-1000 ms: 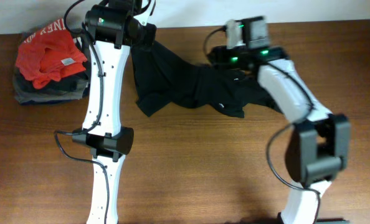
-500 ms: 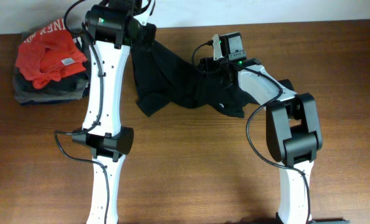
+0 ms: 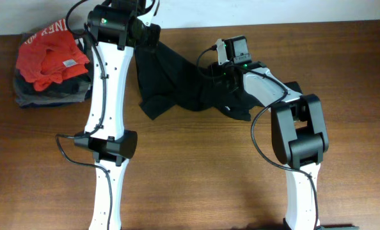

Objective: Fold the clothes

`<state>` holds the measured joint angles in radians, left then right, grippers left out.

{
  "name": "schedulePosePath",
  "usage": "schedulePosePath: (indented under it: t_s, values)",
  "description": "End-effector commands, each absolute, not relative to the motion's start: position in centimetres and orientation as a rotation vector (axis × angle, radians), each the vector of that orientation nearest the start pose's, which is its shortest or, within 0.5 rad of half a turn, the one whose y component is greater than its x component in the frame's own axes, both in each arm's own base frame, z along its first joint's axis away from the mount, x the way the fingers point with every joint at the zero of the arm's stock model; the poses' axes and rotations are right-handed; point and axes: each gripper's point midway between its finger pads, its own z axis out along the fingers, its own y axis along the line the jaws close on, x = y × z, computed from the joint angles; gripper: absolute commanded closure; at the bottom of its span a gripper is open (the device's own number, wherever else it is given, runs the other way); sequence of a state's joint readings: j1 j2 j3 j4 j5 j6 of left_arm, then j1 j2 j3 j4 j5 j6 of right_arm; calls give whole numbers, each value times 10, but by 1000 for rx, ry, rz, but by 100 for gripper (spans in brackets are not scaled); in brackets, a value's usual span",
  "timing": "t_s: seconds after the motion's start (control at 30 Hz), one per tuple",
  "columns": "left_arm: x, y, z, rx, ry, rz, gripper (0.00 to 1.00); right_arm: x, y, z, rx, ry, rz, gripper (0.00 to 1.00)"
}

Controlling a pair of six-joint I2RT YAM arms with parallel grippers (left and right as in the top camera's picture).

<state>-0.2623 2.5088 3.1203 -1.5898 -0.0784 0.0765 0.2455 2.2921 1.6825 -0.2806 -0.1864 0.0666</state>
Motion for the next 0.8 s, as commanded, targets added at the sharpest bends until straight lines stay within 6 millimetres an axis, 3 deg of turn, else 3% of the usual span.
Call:
schedulePosePath:
  t_s: [0.0, 0.07, 0.17, 0.27, 0.4, 0.57, 0.77]
  values:
    - [516, -123, 282, 363, 2459, 6, 99, 561, 170, 30, -307, 2452, 341, 87]
    - [516, -122, 282, 362, 2459, 11, 99, 564, 166, 35, -298, 2444, 339, 96]
    - [517, -121, 283, 357, 2457, 12, 99, 570, 158, 55, -276, 2433, 334, 96]
    - [518, -119, 283, 353, 2455, 13, 99, 576, 145, 90, -249, 2423, 326, 97]
    - [519, -117, 283, 346, 2454, 15, 99, 580, 121, 150, -201, 2410, 309, 96]
    - [518, -107, 290, 323, 2444, 24, 99, 564, 85, 217, -131, 2426, 281, 96]
    - [511, -78, 330, 240, 2363, 105, 99, 527, 34, 297, -50, 2411, 231, 96]
